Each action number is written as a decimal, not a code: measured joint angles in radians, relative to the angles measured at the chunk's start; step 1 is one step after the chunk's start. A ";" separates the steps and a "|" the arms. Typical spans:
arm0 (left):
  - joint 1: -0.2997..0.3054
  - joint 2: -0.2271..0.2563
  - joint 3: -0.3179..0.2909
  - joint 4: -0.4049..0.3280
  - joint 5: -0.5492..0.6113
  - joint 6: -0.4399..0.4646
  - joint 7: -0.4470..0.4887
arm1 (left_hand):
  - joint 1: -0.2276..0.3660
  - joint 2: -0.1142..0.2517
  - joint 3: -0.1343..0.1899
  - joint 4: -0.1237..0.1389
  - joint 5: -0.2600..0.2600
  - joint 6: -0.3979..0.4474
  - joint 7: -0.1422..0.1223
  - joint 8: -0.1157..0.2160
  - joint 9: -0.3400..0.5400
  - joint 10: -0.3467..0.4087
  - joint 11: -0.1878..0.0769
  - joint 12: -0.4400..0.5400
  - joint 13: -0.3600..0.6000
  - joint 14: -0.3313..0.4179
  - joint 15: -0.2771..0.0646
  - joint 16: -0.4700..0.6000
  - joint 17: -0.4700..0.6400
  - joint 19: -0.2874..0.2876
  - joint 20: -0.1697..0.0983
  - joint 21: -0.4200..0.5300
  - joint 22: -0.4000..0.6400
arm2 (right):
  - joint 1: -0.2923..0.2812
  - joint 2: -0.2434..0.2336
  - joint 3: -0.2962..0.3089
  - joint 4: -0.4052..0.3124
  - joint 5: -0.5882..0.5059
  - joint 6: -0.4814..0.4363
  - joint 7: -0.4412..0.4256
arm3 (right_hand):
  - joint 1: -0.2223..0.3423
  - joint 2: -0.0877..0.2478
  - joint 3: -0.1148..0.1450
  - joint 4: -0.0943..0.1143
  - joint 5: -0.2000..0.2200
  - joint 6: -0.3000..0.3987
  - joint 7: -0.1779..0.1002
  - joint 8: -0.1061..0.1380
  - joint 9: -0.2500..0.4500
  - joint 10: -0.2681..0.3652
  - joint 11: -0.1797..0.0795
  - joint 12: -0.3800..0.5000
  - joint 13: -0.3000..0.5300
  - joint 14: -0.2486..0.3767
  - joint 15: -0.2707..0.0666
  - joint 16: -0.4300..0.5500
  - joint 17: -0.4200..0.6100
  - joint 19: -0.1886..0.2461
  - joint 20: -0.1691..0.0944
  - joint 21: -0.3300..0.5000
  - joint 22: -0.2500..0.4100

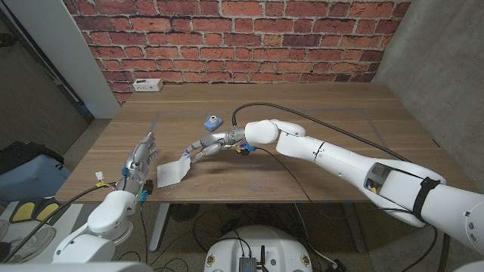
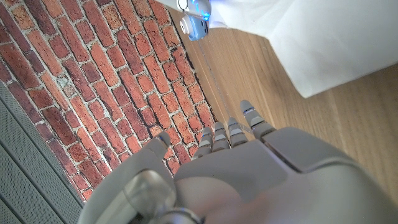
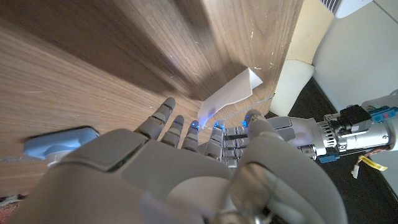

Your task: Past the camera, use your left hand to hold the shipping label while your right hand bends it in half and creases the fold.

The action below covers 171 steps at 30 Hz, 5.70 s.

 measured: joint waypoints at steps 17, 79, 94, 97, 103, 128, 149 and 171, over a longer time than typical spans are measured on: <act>0.003 0.002 -0.003 -0.009 0.003 0.007 0.011 | 0.000 0.000 0.000 0.000 0.000 0.004 -0.004 0.000 0.000 0.000 0.000 0.000 0.000 0.000 0.000 0.000 0.000 0.004 0.004 -0.006 0.000 | 0.024 0.040 -0.016 0.092 0.038 0.042 0.019 | -0.001 0.001 0.004 0.004 0.000 0.124 -0.001 0.026 0.000 0.073 -0.010 0.019 0.000 0.028 -0.004 0.006 0.000 0.011 0.011 0.000 0.000; -0.035 0.019 0.015 -0.018 0.014 0.038 0.019 | -0.008 -0.008 0.003 -0.003 0.000 -0.018 0.008 -0.008 -0.003 -0.004 -0.004 0.000 0.000 -0.004 -0.004 0.000 0.000 0.007 0.000 -0.023 0.000 | -0.079 -0.049 0.077 0.017 0.066 0.072 -0.132 | 0.059 -0.035 -0.050 -0.060 0.008 0.064 0.134 0.004 0.010 0.196 -0.017 0.010 0.056 0.141 -0.045 0.119 0.122 0.003 0.054 0.009 0.010; -0.026 0.021 0.011 -0.027 0.015 0.040 0.022 | -0.008 -0.008 0.003 -0.003 0.000 -0.018 0.008 -0.008 -0.003 -0.004 -0.004 0.000 0.000 -0.004 -0.004 0.000 0.000 0.007 0.000 -0.027 0.000 | -0.093 -0.049 0.070 0.030 -0.029 0.242 -0.225 | 0.210 0.041 0.141 0.010 0.008 0.198 0.001 0.030 0.010 0.233 -0.170 0.023 0.040 0.032 -0.042 0.085 0.120 -0.013 -0.034 0.009 0.010; -0.022 0.020 0.010 -0.029 0.015 0.040 0.023 | -0.008 -0.008 0.003 -0.003 0.000 -0.018 0.008 -0.008 -0.003 -0.004 -0.004 0.000 0.000 -0.004 -0.004 0.000 0.000 0.007 0.000 -0.027 0.000 | -0.093 -0.049 0.064 0.022 -0.060 0.261 -0.233 | 0.234 0.041 0.169 0.018 0.008 0.203 -0.004 0.029 0.010 0.237 -0.175 0.023 0.038 0.014 -0.041 0.078 0.121 -0.030 -0.033 0.009 0.010; -0.014 0.014 0.009 -0.038 0.022 0.046 0.037 | -0.008 -0.008 0.003 -0.003 0.000 -0.018 0.008 -0.008 -0.003 -0.004 -0.004 0.000 0.000 -0.004 -0.004 0.000 0.000 0.007 0.000 -0.030 0.000 | -0.088 -0.048 0.054 0.006 -0.111 0.280 -0.236 | 0.259 0.039 0.191 0.027 0.004 0.185 -0.006 0.010 0.009 0.225 -0.185 0.012 0.032 -0.024 -0.038 0.071 0.120 -0.054 -0.033 0.003 0.010; 0.068 -0.071 0.016 -0.174 0.120 0.213 0.254 | -0.008 -0.008 0.003 -0.003 0.000 0.007 -0.003 0.000 0.000 -0.020 0.012 -0.004 0.000 -0.025 0.018 -0.004 0.000 -0.032 0.025 -0.060 0.005 | -0.068 -0.035 0.011 -0.037 -0.245 0.231 -0.181 | 0.152 -0.036 0.066 0.132 -0.007 0.120 0.047 -0.001 0.007 0.133 -0.142 -0.008 0.021 -0.092 -0.042 0.050 0.104 -0.125 -0.036 0.000 0.008; 0.116 -0.110 0.013 -0.199 0.141 0.200 0.259 | -0.008 -0.008 0.007 -0.007 0.000 0.009 -0.001 0.000 0.000 -0.020 0.012 -0.004 0.000 -0.021 0.014 -0.004 0.000 -0.016 0.009 -0.060 0.005 | -0.052 -0.027 -0.026 -0.032 -0.292 0.125 -0.132 | 0.103 -0.024 0.012 0.131 0.004 0.205 0.099 0.019 0.007 0.226 -0.113 0.019 0.016 -0.066 -0.038 0.054 0.085 -0.117 -0.029 0.004 0.007; 0.145 -0.137 0.046 -0.227 0.215 0.259 0.341 | 0.133 0.022 0.221 -0.152 -0.007 0.556 0.094 0.087 0.019 0.426 0.054 0.091 0.015 0.470 0.027 0.056 0.006 0.318 0.103 0.002 0.005 | -0.042 -0.022 -0.045 -0.014 -0.282 0.063 -0.114 | 0.092 -0.013 -0.008 0.135 0.004 0.238 0.122 0.026 0.005 0.260 -0.079 0.026 0.014 -0.054 -0.036 0.062 0.080 -0.108 -0.027 0.004 0.007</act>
